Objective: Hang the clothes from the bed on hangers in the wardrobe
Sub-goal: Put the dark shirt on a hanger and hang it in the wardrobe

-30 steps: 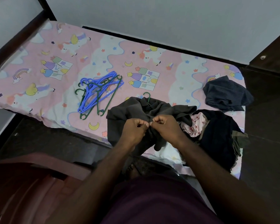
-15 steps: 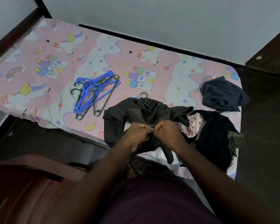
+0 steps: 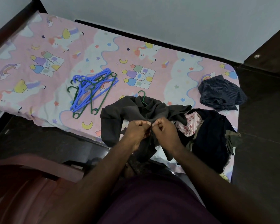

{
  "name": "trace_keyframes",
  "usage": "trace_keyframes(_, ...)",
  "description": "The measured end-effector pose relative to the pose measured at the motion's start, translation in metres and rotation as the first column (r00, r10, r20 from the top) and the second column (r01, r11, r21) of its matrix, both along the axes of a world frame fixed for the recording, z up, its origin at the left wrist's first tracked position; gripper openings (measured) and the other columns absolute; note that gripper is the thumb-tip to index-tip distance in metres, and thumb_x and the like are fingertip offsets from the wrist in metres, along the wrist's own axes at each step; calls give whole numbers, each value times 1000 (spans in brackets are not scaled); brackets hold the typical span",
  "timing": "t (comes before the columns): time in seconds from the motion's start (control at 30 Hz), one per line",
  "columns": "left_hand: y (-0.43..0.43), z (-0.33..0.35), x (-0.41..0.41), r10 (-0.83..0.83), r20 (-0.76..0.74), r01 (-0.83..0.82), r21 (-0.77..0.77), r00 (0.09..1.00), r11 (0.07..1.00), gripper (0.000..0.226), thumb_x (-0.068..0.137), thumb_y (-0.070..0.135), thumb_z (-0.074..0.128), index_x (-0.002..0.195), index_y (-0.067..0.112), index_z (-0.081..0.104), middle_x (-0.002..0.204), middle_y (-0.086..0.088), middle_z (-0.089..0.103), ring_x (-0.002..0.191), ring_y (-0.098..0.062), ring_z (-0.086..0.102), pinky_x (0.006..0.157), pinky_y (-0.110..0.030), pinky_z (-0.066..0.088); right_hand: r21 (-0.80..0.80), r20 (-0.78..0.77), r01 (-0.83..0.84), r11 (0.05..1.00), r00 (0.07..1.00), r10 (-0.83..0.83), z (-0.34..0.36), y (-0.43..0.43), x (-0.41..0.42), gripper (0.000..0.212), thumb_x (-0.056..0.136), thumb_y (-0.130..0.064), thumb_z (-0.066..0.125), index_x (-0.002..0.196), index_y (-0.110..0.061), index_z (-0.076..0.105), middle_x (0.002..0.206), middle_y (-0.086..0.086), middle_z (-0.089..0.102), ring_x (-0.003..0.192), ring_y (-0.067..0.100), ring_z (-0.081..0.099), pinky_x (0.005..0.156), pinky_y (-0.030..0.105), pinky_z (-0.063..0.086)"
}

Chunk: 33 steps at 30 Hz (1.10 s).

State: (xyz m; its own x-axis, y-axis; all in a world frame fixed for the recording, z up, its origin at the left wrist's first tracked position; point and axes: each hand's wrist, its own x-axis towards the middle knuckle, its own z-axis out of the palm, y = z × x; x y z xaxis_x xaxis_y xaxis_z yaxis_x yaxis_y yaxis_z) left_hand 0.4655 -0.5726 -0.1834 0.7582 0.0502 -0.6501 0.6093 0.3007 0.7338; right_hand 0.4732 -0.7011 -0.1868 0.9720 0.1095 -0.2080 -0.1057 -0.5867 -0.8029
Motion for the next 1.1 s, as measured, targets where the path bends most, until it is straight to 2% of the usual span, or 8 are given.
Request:
trace_keyframes(0.13, -1, 5, 4, -3, -20, 4, 15, 1000, 1000, 13, 94, -1, 56, 87, -8, 64, 80, -20, 60, 72, -26, 58, 66, -28, 55, -224, 142, -116, 968, 978, 150, 0, -4, -4, 16, 90, -22, 59, 79, -17, 50, 62, -5, 49, 58, 14, 48, 55, 30, 37)
trace_keyframes(0.2, -1, 5, 5, 2, -30, -4, -57, 1000, 998, 14, 93, -3, 55, 81, -5, 61, 74, -16, 58, 64, -20, 57, 59, -23, 54, -125, 110, -56, 991, 991, 70, -1, -4, -2, 15, 91, -20, 58, 77, -16, 51, 63, -4, 54, 59, 16, 52, 56, 32, 40)
trace_keyframes(0.33, 1, 5, 8, 20, -46, -27, -141, 999, 990, 21, 90, -7, 55, 73, 1, 62, 63, -10, 61, 52, -13, 58, 51, -19, 52, 389, -400, 298, 872, 907, -132, 0, 2, 9, 32, 92, -12, 51, 61, -16, 49, 57, 2, 46, 57, 17, 43, 57, 32, 36)
trace_keyframes(0.47, 2, 5, 11, -65, -53, 58, -137, 996, 989, 20, 91, -2, 57, 74, 6, 63, 67, -9, 60, 56, -13, 56, 50, -20, 50, 488, -644, 449, 748, 764, -38, 7, -5, 17, 28, 93, -7, 44, 68, -14, 54, 53, -2, 45, 50, 12, 40, 51, 22, 36)
trace_keyframes(0.73, 5, 4, 24, 106, 49, -102, -77, 993, 992, 5, 90, 9, 65, 88, 8, 69, 81, -9, 67, 75, -19, 61, 72, -32, 54, 284, -253, 42, 958, 967, 32, 5, -6, 10, 11, 91, -16, 68, 98, -8, 64, 82, 1, 67, 73, 7, 61, 68, 21, 50)
trace_keyframes(0.9, 5, -5, 20, -158, 285, 112, 171, 946, 979, 24, 97, 30, 58, 98, 11, 72, 89, -2, 73, 85, -10, 67, 79, -23, 55, 206, -106, -8, 979, 994, 31, 13, -14, 29, 19, 89, -23, 62, 87, -4, 65, 81, 19, 68, 70, 15, 57, 69, 39, 49)
trace_keyframes(1.0, 0, -29, 11, -422, 304, 232, 503, 854, 833, 16, 91, 30, 66, 87, 15, 68, 80, 4, 68, 75, -8, 62, 71, -26, 49, 211, -64, -27, 977, 997, 41, 26, -22, 41, 20, 92, -20, 60, 89, 0, 62, 80, 19, 66, 72, 13, 55, 70, 34, 46)
trace_keyframes(1.1, 10, -49, 8, -428, 321, 86, 708, 845, 701, 9, 91, 17, 65, 92, 9, 71, 84, -1, 71, 79, -15, 63, 76, -36, 52, 215, -102, -79, 973, 989, 103, 33, -38, 54, 8, 95, -7, 60, 94, -2, 65, 85, 9, 70, 78, 12, 61, 76, 31, 48)
